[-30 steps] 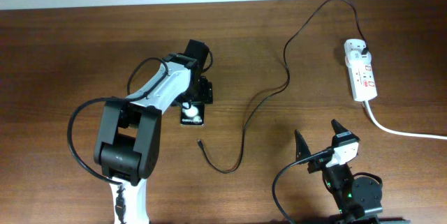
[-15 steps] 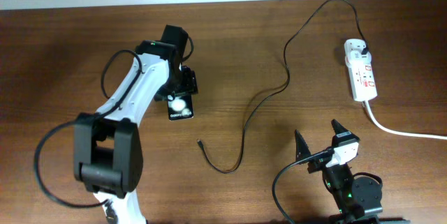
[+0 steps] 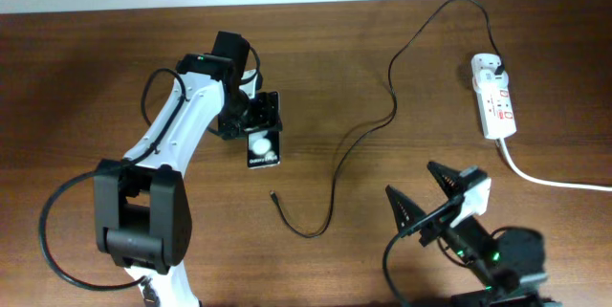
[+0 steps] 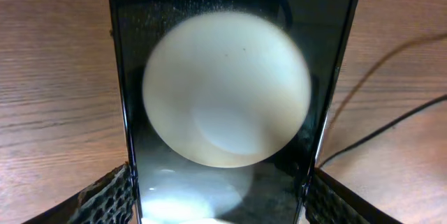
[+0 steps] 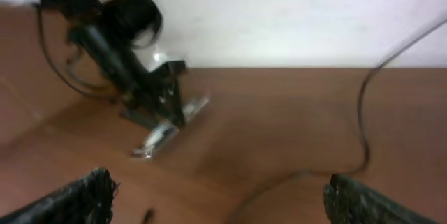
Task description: Plug charger to phone and switch on socket
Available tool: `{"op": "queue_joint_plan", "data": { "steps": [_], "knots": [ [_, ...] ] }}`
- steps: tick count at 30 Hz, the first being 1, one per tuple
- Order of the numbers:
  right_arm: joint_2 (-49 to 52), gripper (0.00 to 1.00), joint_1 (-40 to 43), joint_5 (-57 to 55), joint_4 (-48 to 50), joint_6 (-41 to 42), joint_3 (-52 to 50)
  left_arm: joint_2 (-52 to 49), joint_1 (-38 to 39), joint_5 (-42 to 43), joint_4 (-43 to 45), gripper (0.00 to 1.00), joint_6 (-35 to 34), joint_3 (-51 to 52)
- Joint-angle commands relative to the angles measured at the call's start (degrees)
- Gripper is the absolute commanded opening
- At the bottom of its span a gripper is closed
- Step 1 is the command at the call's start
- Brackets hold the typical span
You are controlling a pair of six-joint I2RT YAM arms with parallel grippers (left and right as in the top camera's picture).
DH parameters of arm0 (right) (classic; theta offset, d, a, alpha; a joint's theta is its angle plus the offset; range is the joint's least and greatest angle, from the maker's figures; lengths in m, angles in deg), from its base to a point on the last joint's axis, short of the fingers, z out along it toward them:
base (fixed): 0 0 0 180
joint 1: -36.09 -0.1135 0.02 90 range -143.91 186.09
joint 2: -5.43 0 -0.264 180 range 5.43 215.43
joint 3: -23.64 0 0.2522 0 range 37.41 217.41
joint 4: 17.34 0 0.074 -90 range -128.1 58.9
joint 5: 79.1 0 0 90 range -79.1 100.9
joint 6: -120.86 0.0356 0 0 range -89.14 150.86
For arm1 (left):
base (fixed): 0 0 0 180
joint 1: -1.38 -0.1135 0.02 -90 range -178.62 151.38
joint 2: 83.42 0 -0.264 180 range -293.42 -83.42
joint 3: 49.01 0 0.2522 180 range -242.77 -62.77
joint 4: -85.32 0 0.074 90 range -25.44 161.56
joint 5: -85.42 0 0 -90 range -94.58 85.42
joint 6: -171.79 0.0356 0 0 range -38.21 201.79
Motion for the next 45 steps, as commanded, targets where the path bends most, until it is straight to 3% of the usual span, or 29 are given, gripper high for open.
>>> {"op": "queue_joint_plan", "data": {
  "steps": [1, 3, 5, 8, 9, 13, 18, 22, 24, 27, 36, 39, 45],
  "knots": [
    [15.8, 0.99, -0.46, 6.51, -12.07, 0.85, 19.69, 1.81, -0.2, 2.54, 0.17, 0.66, 1.38, -1.11],
    [31.19, 0.99, -0.46, 6.45, -30.27, 0.17, 38.47, 1.81, -0.2, 2.56, 0.2, 0.66, 1.36, -1.11],
    [43.32, 0.99, -0.46, 8.39, -38.1, 0.44, 50.62, 1.81, -0.2, 2.56, 0.2, 0.66, 1.36, -1.11],
    [54.99, 1.0, -0.61, 21.57, -38.1, 0.42, 55.56, 1.81, -0.2, 2.56, 0.2, 0.66, 1.36, -1.11],
    [58.55, 0.95, -1.36, 23.12, -37.99, 0.42, 55.56, 1.81, -0.2, 2.58, 0.2, 0.66, 1.36, -1.11],
    [73.96, 0.85, -9.25, 22.38, -35.08, 0.24, 55.43, 1.81, -0.2, 3.41, 0.17, 0.66, 1.36, -1.11],
    [88.08, 0.86, -15.5, 22.4, -23.65, 8.24, 55.43, 1.81, -0.2, 4.0, 0.2, 0.67, 1.36, -1.11],
    [92.8, 0.86, -17.33, 22.38, -14.16, 13.86, 55.41, 1.81, -0.2, 4.02, -0.11, 0.67, 1.33, -1.11],
    [93.48, 0.73, -17.75, 20.48, -11.39, 15.47, 55.41, 1.81, -0.26, 5.7, -0.35, 0.67, 1.33, -1.11],
    [93.48, 0.72, -17.75, 12.52, -10.4, 21.94, 55.36, 1.81, -0.57, 10.49, -0.39, 0.67, 1.33, -1.11],
    [93.81, 0.63, -21.59, 9.33, -8.57, 22.93, 55.36, 1.81, -0.63, 10.84, -0.24, 0.68, 1.33, -1.11],
    [93.85, 0.53, -23.34, 4.31, -7.23, 26.01, 55.34, 1.81, -0.63, 10.84, -0.26, 0.68, 1.36, -1.11],
    [94.71, 0.5, -24.79, 4.87, -4.04, 26.08, 55.36, 1.81, -0.63, 10.86, -0.28, 0.69, 1.36, -1.11]
  ]
}}
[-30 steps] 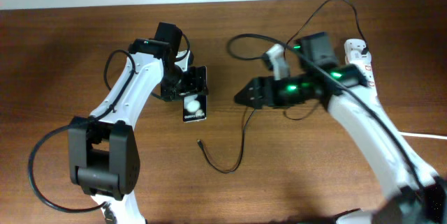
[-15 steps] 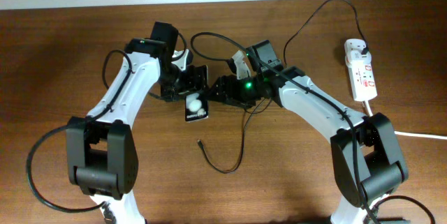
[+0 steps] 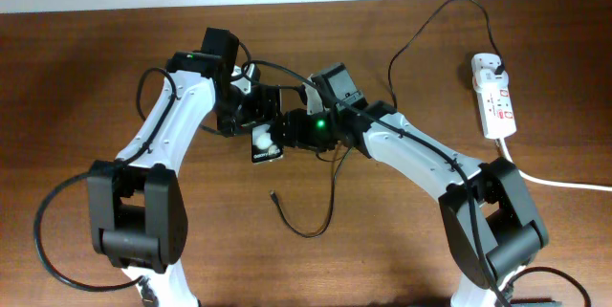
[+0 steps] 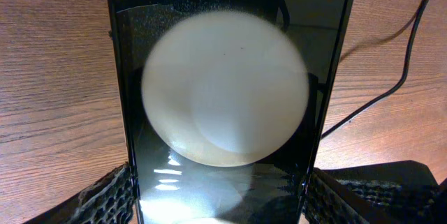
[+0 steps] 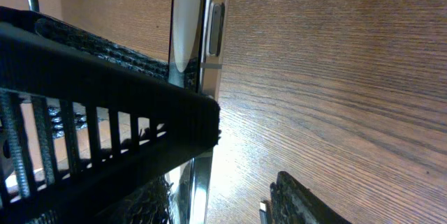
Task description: Plug charger to phone and switch on socket
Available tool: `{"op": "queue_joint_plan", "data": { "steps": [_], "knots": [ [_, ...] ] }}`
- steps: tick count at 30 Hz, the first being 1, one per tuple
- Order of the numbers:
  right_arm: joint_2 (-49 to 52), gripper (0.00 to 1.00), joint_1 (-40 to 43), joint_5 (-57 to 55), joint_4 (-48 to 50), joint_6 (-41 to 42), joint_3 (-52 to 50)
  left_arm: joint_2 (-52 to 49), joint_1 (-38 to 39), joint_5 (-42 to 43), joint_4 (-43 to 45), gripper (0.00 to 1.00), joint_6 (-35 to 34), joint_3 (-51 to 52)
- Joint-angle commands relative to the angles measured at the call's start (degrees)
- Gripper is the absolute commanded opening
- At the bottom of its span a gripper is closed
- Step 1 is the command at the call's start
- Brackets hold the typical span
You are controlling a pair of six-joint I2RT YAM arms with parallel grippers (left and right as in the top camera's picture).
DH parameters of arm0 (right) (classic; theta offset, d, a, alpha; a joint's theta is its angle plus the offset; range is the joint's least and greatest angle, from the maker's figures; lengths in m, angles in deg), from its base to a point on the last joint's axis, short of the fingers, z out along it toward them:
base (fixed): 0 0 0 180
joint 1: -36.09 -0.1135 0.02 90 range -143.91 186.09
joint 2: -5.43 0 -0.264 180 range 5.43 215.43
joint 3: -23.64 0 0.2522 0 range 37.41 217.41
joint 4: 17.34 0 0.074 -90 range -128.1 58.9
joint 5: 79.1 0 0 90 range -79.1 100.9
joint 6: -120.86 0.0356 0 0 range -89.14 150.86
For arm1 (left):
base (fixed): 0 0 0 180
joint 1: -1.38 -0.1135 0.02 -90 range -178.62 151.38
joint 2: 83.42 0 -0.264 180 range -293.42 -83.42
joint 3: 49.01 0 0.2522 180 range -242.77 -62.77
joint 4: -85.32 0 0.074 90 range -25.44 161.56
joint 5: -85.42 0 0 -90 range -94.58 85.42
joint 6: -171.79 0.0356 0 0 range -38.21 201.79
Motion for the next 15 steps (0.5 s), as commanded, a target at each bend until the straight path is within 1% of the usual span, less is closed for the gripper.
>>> {"op": "queue_joint_plan", "data": {
  "steps": [1, 3, 4, 6, 7, 9, 10, 12, 14, 15],
  "knots": [
    [1.75, 0.45, -1.97, -1.2, 2.51, 0.72, 0.83, 1.75, 1.25, 3.91, -0.83, 0.69, 0.96, -0.81],
    [1.97, 0.32, -2.45, 0.24, 2.97, 0.5, 0.83, 1.75, 1.25, 3.91, -1.05, 0.69, 0.96, -0.81],
    [1.97, 0.3, -2.45, 0.52, 2.97, 0.5, 0.83, 1.75, 1.25, 3.91, -1.09, 0.69, 0.98, -0.81],
    [1.97, 0.34, -2.32, 1.53, 2.47, 0.5, 0.83, 1.75, 1.25, 3.91, -1.01, 0.7, 0.98, -0.81],
    [1.97, 0.32, -2.32, 1.55, 1.9, 0.5, 0.83, 1.75, 1.25, 3.91, -1.03, 0.7, 0.98, -0.81],
    [1.97, 0.13, -2.32, 1.49, 1.77, 0.52, 0.83, 1.75, 1.25, 3.91, -1.05, 0.72, 0.98, -0.81],
    [1.97, 0.11, -2.32, 1.49, 1.79, 0.5, 0.83, 1.75, 1.25, 3.89, -1.25, 0.76, 0.98, -0.81],
    [1.97, 0.1, -2.25, 1.46, 1.84, 0.5, 0.83, 1.75, 1.25, 3.91, -1.68, 0.88, 0.98, -0.81],
    [1.68, 0.08, -1.38, 2.25, 1.9, 0.5, 0.85, 1.75, 1.22, 3.98, -1.88, 0.96, 1.57, -0.81],
    [1.42, 0.04, -0.5, 4.13, 1.99, 0.5, 0.85, 1.81, 0.98, 5.14, -1.9, 0.97, 3.23, -0.81]
  ]
}}
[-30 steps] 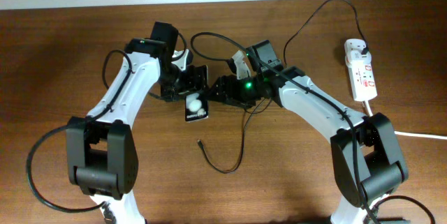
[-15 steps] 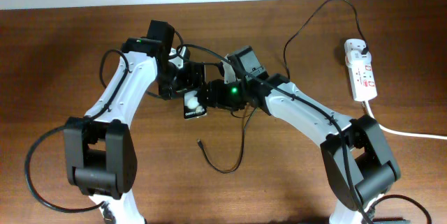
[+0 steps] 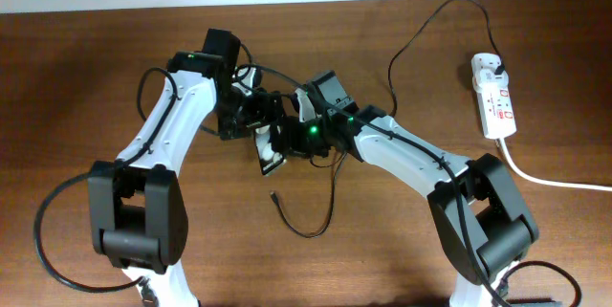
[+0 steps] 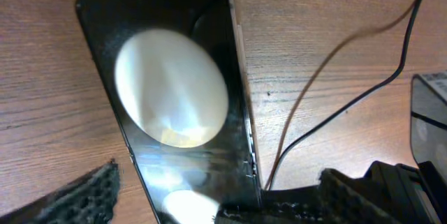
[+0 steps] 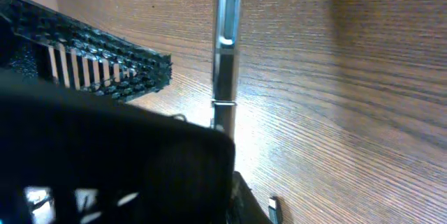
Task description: Plug charger to phone and switch on socket
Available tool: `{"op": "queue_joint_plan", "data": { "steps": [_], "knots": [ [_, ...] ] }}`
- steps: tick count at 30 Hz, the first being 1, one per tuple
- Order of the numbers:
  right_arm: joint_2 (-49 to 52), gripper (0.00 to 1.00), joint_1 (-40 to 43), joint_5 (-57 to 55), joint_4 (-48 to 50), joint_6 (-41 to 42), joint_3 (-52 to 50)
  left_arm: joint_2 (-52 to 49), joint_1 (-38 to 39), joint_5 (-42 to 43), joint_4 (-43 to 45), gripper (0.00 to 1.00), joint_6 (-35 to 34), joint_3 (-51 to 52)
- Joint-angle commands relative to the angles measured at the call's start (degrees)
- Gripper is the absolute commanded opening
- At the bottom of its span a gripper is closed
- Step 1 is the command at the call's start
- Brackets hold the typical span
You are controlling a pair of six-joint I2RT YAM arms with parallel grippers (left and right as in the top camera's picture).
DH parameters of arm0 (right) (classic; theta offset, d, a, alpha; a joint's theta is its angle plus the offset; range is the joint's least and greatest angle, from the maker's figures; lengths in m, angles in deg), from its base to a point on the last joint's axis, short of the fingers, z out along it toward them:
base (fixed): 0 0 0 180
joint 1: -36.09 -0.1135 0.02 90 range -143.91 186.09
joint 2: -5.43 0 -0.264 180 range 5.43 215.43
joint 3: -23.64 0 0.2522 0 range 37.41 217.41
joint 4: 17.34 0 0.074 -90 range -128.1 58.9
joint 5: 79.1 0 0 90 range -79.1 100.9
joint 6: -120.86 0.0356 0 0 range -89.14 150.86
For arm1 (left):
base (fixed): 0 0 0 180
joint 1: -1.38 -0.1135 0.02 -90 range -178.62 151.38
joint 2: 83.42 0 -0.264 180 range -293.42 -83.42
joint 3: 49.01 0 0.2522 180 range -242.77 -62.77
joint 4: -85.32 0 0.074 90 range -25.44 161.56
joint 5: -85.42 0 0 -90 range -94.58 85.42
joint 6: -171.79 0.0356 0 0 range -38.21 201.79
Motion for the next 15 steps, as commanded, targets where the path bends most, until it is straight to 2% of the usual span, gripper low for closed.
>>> {"op": "queue_joint_plan", "data": {
  "steps": [1, 4, 5, 8, 11, 14, 15],
  "knots": [
    [-0.87, 0.04, 2.25, 4.9, 1.95, -0.87, 0.9, 1.95, 0.15, 6.12, -0.85, 0.97, 4.44, -0.68],
    [-2.08, 0.04, 6.12, 14.64, 5.33, -2.54, 0.9, 4.0, -3.37, 14.19, -0.39, 0.96, 7.89, -0.94],
    [-2.36, 0.04, 7.98, 19.85, 8.0, -2.51, 0.9, 5.49, -5.57, 19.3, 0.48, 0.96, 10.29, -0.98],
    [-2.38, 0.04, 11.39, 34.18, 22.25, -2.12, 0.9, 9.05, -9.49, 28.89, 2.91, 0.96, 16.37, -0.98],
    [-2.38, 0.04, 11.69, 36.59, 33.16, 5.11, 0.9, 10.36, -10.49, 34.51, 6.45, 0.86, 16.31, -0.98],
    [-2.38, 0.04, 10.51, 36.59, 36.94, 7.26, 0.9, 10.36, -10.54, 46.23, 13.92, 0.77, 16.28, -0.98],
    [-2.36, 0.04, 10.4, 36.54, 37.09, 7.23, 0.9, 10.36, -10.54, 48.81, 16.24, 0.7, 16.26, -0.98]
  ]
}}
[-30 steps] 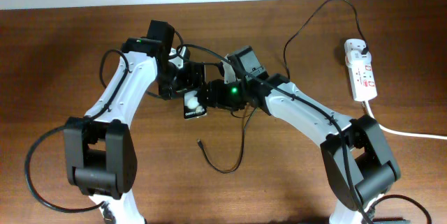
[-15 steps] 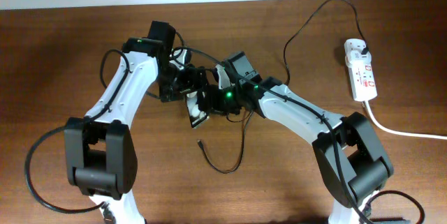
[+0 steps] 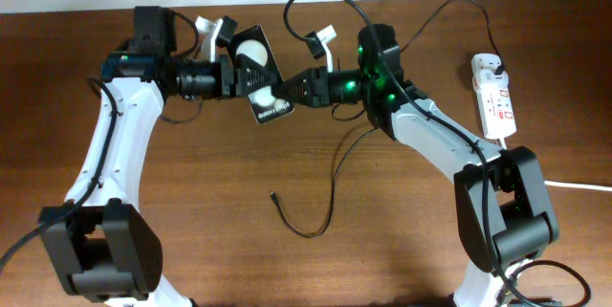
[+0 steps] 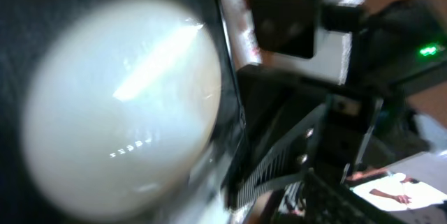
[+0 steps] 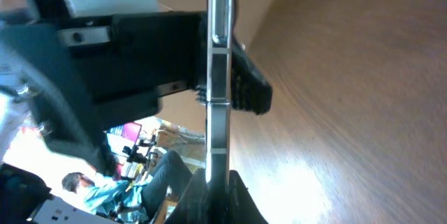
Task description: Plug charger to phone and switch on socket
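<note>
The black phone (image 3: 260, 85), with a round white disc on its face, is held up off the table between the two arms. My right gripper (image 3: 295, 92) is shut on its edge. The right wrist view shows the phone (image 5: 218, 77) edge-on, pinched at the bottom by the right gripper (image 5: 216, 199). My left gripper (image 3: 229, 76) is close behind the phone (image 4: 105, 98), which fills its view; its one visible finger (image 4: 335, 199) stands apart from the phone. The charger cable's plug end (image 3: 273, 194) lies loose on the table. The cable runs to the white socket strip (image 3: 495, 97).
The black charger cable (image 3: 337, 168) snakes across the table's middle up to the socket strip at the right edge. A white mains cord (image 3: 550, 182) leaves the strip toward the right. The wooden table (image 3: 115, 202) borders a white wall at the back.
The phone was tilted on the table with the right gripper at its edge. Now the right gripper holds it in the air, further back. The left arm has swung left and up beside it.
At first my left gripper was shut on the phone flat on the table and the right arm was parked at the front. Then the right gripper reached the phone's edge. The left gripper opened, the phone tipped, and now the right gripper holds it raised.
</note>
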Available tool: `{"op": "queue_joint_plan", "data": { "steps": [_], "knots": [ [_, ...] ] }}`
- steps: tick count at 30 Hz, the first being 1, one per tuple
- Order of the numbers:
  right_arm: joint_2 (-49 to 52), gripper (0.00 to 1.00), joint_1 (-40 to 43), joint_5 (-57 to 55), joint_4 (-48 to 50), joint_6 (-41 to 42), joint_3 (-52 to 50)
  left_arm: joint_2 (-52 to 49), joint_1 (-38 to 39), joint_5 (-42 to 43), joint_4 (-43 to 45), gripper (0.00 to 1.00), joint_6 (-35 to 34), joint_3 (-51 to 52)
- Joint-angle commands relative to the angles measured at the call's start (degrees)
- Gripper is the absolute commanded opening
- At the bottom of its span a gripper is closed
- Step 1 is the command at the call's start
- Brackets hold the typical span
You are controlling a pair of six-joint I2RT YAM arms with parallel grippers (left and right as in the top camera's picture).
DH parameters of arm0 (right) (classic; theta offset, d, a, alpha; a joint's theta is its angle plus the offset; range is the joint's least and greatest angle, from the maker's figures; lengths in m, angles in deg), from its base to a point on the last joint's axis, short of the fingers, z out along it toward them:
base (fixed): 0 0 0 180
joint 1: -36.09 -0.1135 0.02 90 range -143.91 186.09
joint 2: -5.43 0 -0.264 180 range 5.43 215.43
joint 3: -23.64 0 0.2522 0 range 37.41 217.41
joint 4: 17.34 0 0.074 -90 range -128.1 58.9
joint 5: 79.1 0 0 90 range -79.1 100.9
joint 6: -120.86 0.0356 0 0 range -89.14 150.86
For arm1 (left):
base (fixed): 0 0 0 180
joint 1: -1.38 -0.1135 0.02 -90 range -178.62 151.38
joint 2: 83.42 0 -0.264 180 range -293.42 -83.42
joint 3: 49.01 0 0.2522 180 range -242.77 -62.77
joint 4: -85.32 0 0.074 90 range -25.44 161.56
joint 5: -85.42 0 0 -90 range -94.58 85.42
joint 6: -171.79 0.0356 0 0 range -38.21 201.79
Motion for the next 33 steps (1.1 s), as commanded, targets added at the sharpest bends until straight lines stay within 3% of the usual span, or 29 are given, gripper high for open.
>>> {"op": "queue_joint_plan", "data": {
  "steps": [1, 3, 4, 8, 11, 14, 15, 18, 21, 24, 28, 30, 33],
  "knots": [
    [-1.57, 0.04, -1.18, 2.86, 0.31, 1.38, 0.76, 1.16, 0.11, 14.91, 5.49, 0.6, 1.66, -0.81],
    [-1.57, 0.04, -0.96, 2.84, 0.96, 1.38, 0.76, 1.16, 0.11, 17.97, 7.76, 0.45, 1.66, -0.81],
    [-1.57, 0.04, -0.96, 2.89, 1.11, 1.36, 0.76, 1.16, 0.11, 19.67, 9.16, 0.29, 1.51, -0.81],
    [-1.57, 0.04, -1.05, 3.78, 1.07, 1.36, 0.76, 1.16, 0.11, 23.74, 12.26, 0.3, -0.68, -0.81],
    [-1.57, 0.05, -1.03, 4.39, 1.09, 1.31, 0.76, 1.16, 0.11, 23.89, 12.24, 0.02, -2.1, -0.81],
    [-1.57, 0.17, -1.03, 3.67, 1.11, 0.76, 0.76, 1.16, 0.11, 23.85, 12.22, 0.0, -3.91, -0.81],
    [-1.57, 0.25, -1.03, 3.67, 1.09, -0.7, 0.76, 1.16, 0.11, 23.82, 12.09, 0.0, -3.91, -0.81],
    [-1.55, 0.35, -1.03, 3.76, 0.81, -6.71, 0.74, 1.16, 0.11, 21.66, 9.07, 0.0, -6.97, -0.81],
    [-1.4, 0.42, -0.96, 3.78, 0.63, -6.91, 0.74, 1.16, 0.11, 18.49, 5.77, 0.0, -10.73, -0.81],
    [-1.4, 0.43, -0.96, 3.76, 0.39, -6.91, 0.74, 1.16, 0.11, 8.5, 3.32, 0.0, -10.73, -0.81],
    [-1.11, 0.45, -0.92, 3.78, 0.09, -6.93, 0.74, 1.14, 0.13, -14.84, -3.17, 0.0, -10.71, -0.79],
    [-0.98, 0.51, -0.92, 3.67, -5.42, -12.04, 0.74, 0.98, 0.24, -27.45, -6.69, 0.0, -10.75, -0.74],
    [-0.98, 0.56, -0.92, -2.12, -22.86, -23.82, 0.74, -0.04, 0.24, -42.62, -11.85, 0.0, -14.05, -0.59]
  ]
}}
